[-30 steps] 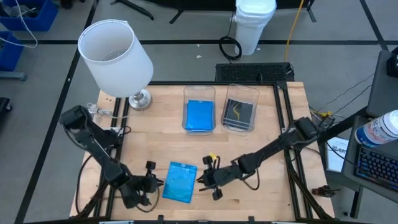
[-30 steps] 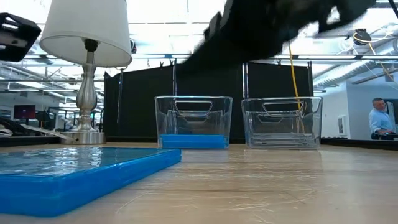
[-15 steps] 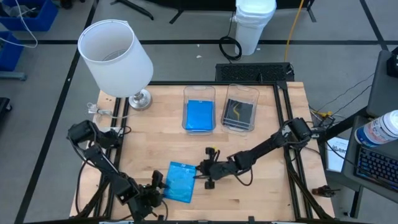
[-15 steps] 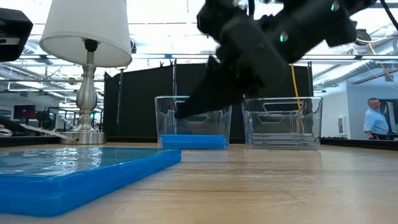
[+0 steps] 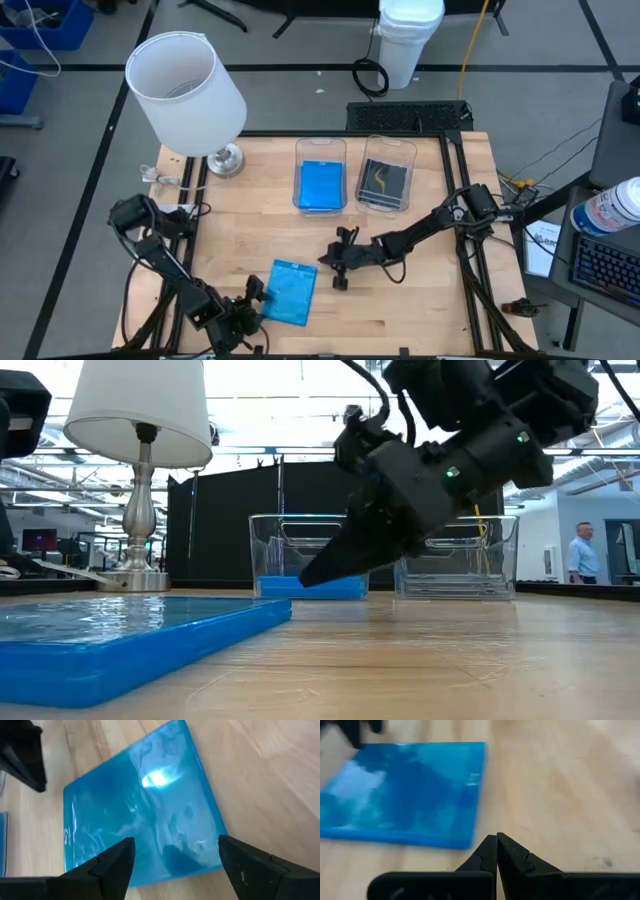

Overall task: Pick & place jewel cases by type
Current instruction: Put the blue CD case into the left transparent bin

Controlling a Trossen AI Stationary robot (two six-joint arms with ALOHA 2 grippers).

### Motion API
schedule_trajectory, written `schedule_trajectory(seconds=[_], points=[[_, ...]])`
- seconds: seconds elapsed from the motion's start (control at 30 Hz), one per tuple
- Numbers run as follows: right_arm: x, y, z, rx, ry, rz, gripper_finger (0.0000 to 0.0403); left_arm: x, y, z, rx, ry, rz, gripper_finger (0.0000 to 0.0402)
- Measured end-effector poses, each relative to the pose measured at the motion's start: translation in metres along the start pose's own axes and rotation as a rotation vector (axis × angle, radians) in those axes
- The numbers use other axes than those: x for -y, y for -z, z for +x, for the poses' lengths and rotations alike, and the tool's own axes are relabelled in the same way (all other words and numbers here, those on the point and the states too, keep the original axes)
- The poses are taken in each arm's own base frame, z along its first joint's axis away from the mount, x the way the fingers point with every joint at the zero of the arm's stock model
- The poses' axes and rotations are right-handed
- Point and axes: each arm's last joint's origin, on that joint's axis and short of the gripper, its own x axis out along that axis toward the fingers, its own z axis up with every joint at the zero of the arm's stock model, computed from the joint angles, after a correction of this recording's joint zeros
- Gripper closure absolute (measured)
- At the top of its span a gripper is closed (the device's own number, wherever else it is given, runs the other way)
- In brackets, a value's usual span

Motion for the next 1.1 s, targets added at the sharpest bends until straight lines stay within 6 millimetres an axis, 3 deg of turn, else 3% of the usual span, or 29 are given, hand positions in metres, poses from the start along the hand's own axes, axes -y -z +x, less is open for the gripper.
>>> schedule_trajectory(seconds=[0.33, 0.7, 0.97, 1.1], points=[[0.001, 0.004, -0.001, -0.009, -0.036, 0.012, 0.0402, 0.008, 0.003, 0.009, -0.017, -0.003, 0.02, 0.0124], [0.001, 0.006, 0.001, -0.016, -0.055, 0.01, 0.0403, 0.013, 0.004, 0.004, -0.064, 0.066, -0.049, 0.0083], [0.0, 0.006, 0.001, -0.009, -0.06, -0.009, 0.0403, 0.002, -0.008, -0.017, -0.008, 0.062, 0.0, 0.008], [-0.001, 0.006, 0.001, -0.009, -0.084, -0.028, 0.0403, 0.004, -0.017, -0.021, 0.017, 0.128, -0.059, 0.0086]])
